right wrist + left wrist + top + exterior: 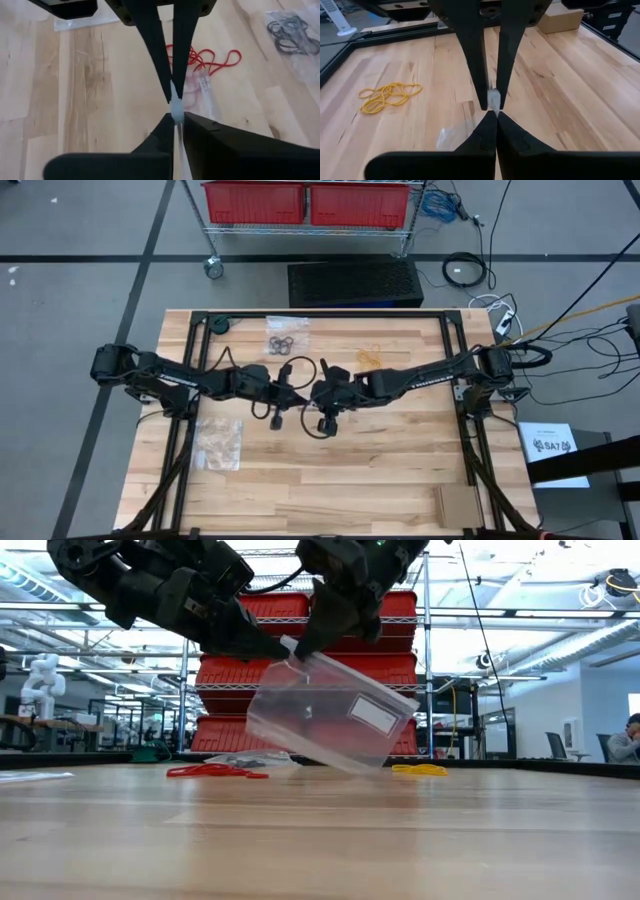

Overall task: Sort rubber bands
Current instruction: Open the bottom right transparent zip bag

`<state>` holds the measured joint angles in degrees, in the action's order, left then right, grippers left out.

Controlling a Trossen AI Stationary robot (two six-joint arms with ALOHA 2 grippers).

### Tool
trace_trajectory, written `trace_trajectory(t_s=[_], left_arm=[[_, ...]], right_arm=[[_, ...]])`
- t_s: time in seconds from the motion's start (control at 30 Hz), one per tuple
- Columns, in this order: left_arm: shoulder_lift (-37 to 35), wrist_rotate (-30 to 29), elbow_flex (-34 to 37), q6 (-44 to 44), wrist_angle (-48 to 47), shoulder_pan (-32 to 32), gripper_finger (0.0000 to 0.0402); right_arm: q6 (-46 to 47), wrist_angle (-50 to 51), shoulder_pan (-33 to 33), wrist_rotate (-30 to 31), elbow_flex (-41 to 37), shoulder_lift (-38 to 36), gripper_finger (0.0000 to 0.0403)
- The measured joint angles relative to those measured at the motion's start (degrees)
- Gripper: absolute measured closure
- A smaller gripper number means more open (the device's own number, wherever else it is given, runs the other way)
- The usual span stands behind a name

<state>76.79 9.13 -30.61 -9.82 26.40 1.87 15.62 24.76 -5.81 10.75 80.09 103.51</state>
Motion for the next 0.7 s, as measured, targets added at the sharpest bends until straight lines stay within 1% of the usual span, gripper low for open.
trace_trajectory(t_s=[0.27,0.37,0.47,0.7], left_arm=[[0.0,-0.1,0.0,0.0,0.1,0.0,0.0400],[0.0,-0.1,0.0,0.0,0.3,0.0,0.0400],[0.0,-0.4,-0.1,0.0,0.0,0.0,0.0400],[0.0,-0.6,-0.1,-0.1,-0.6,0.0,0.0400]], right_arm=[[1.1,2.0,-0.6,0.1,0.1,-0.1,0.0394],[1.3,2.7,-0.7,-0.2,0.1,-0.7,0.0387],[2.4,5.3,-0.7,-0.2,0.1,-1.4,0.0383],[5.1,11.5,-1.8,-0.2,0.1,-1.6,0.0388]])
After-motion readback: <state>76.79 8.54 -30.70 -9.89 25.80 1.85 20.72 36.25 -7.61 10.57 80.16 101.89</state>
